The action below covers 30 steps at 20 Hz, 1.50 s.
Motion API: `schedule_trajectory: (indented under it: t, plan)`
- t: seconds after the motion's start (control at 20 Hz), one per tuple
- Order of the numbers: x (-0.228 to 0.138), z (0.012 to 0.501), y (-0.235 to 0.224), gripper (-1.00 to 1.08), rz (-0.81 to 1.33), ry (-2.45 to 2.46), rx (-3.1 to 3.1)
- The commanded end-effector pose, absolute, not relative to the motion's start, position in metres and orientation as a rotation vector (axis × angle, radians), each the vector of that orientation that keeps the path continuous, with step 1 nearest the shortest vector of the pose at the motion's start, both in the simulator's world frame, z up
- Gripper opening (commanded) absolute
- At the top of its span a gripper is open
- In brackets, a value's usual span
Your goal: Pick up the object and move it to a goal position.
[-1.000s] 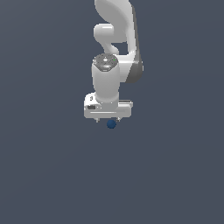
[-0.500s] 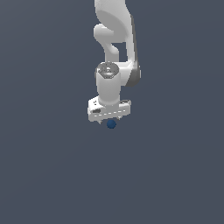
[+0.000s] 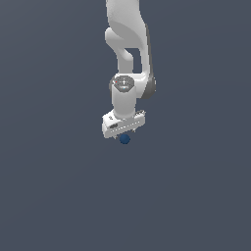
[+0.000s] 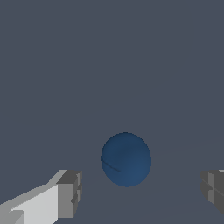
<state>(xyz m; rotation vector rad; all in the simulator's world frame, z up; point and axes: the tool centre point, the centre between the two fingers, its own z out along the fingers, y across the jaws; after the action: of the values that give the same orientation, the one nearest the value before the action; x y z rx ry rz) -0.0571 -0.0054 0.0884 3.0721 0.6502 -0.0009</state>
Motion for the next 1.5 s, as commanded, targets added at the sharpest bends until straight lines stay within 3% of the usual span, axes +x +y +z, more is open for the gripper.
schedule_trajectory:
  t: [0.0, 1.2, 1.25, 1.45]
  plan:
    - [-0.061, 0.084, -0.004, 1.0, 0.0, 0.694, 3.063]
    - [-0.064, 0.031, -0.004, 1.0, 0.0, 0.723, 3.057]
    - [-0.064, 0.031, -0.004, -1.0, 0.0, 0.723, 3.057]
    - [-0.064, 0.031, -0.004, -1.0, 0.0, 0.723, 3.057]
